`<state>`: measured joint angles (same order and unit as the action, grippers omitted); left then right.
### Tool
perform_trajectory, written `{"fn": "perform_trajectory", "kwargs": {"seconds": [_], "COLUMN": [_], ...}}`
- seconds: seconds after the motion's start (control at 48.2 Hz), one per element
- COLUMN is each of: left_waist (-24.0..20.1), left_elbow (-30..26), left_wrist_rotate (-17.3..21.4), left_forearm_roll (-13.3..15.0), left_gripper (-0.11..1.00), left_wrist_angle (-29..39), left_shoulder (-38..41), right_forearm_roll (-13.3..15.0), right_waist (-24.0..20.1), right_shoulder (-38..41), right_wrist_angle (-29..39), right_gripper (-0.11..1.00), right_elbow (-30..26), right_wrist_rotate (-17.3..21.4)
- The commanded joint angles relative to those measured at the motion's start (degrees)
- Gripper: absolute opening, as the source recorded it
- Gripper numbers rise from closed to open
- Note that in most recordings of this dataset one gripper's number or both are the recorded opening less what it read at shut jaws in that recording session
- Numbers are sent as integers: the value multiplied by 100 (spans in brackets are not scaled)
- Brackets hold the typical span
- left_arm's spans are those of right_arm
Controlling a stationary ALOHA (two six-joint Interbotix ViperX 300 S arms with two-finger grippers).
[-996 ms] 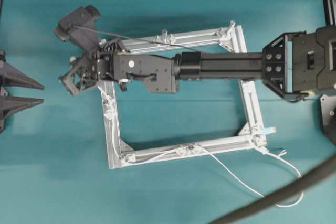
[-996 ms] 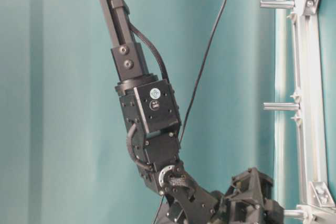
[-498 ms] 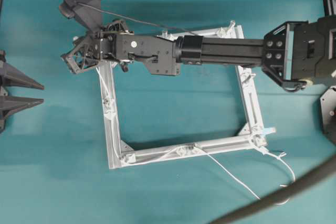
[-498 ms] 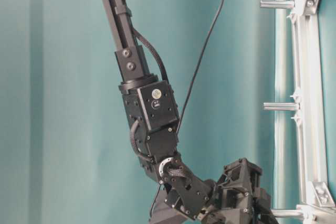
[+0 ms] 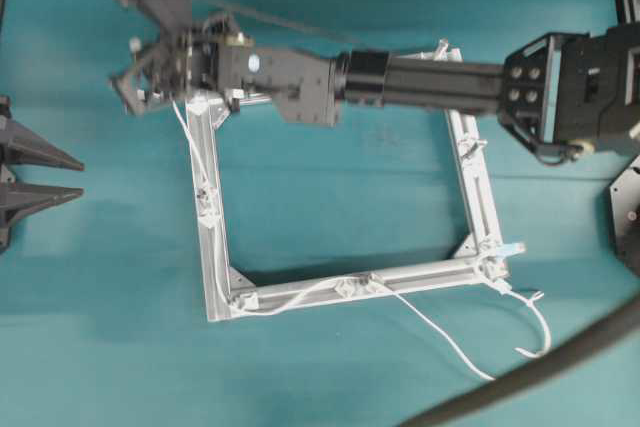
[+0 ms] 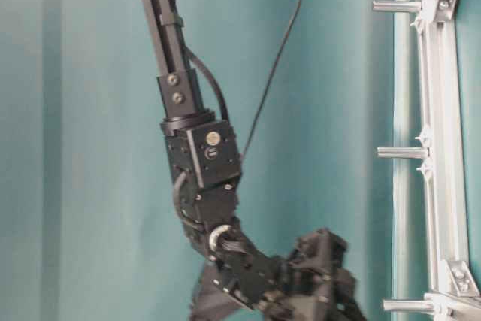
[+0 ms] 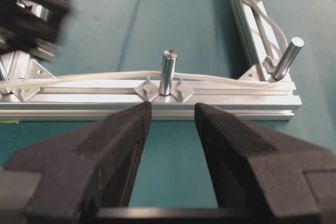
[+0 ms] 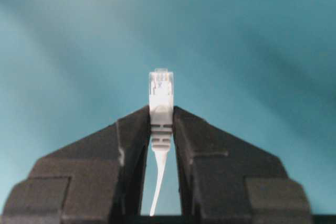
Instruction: Move the cable alternately left and right between 8 pins so it hooks onto each one.
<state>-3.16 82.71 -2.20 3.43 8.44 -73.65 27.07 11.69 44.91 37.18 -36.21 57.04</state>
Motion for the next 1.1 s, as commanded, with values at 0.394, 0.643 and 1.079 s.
{"fn": "perform_trajectory", "kwargs": {"seconds": [0.394,0.643,1.079], "left_waist": [-9,-9,-9], "left_elbow": [-141,-167,-53], "left_wrist_rotate": [-44,-88,-826], "left_forearm_roll": [-9,-9,-18], "left_gripper": [51,51,51], "left_wrist_angle": [-53,-53,-53], "left_shoulder": [44,44,44], "right_forearm_roll": [176,167,176], "right_waist": [97,79,18], "right_shoulder": [-114,-114,-439], "right_wrist_angle": [466,791,993], "right_gripper": [16,16,17], "right_elbow": [-229,-53,475], "right_wrist_rotate": [-44,-35,-18]}}
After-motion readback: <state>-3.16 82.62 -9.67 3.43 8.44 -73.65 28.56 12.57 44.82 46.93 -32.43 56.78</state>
